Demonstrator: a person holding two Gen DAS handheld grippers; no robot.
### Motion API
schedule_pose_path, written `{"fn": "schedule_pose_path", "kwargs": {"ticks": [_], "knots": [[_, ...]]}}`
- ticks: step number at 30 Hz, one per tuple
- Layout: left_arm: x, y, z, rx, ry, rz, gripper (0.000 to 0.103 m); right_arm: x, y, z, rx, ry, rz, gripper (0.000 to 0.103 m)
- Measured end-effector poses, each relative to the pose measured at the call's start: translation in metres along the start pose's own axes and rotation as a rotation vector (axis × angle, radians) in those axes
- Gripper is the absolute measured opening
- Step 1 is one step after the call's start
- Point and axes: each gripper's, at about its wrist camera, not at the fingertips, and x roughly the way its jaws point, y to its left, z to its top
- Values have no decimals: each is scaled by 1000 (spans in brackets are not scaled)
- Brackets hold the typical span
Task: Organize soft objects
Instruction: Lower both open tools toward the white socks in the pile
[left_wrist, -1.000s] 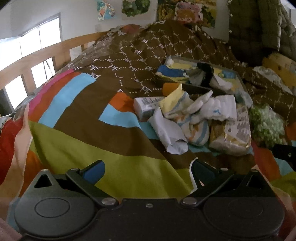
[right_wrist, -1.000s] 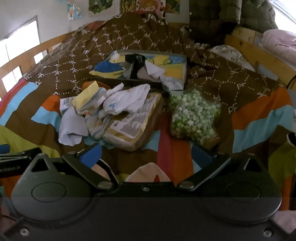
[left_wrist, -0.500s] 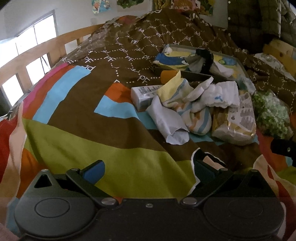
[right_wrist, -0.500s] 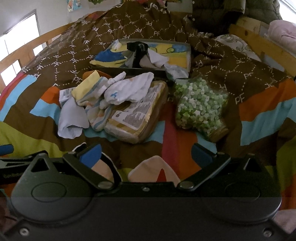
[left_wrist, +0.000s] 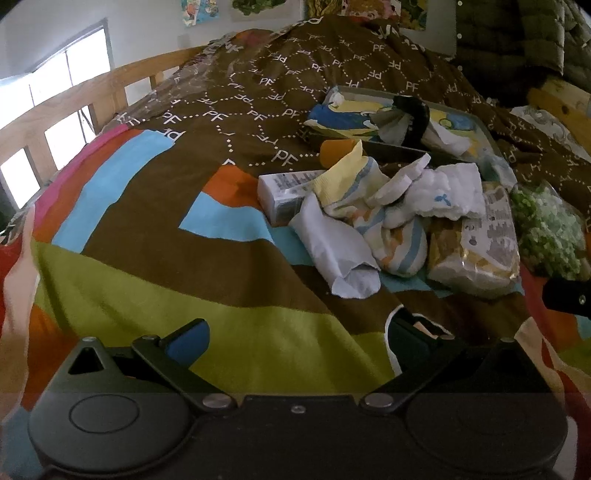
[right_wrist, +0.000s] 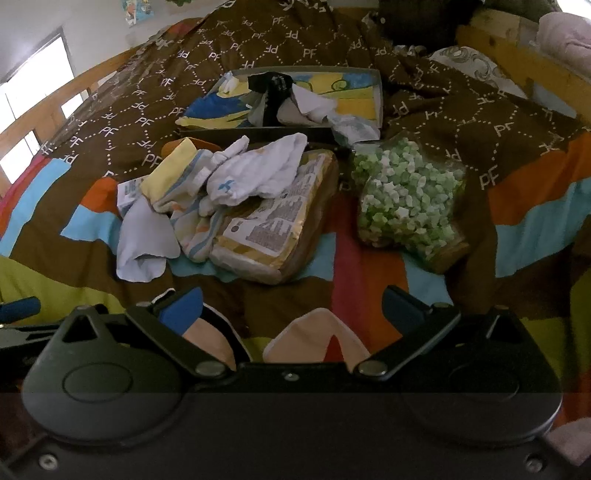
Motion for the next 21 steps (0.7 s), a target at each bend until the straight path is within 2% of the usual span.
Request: {"fn": "schedule_pose_path", "kwargs": {"ticks": [12, 17, 21], "knots": [[23, 0, 19, -44, -43, -40, 102, 18, 0, 19, 7, -15, 12, 103], [31, -4, 35, 16, -59, -86, 102, 26, -7, 32, 25, -35, -2, 103], [39, -7, 43, 84, -67, -127, 102, 28, -11, 46, -18, -105, -13, 103]]}}
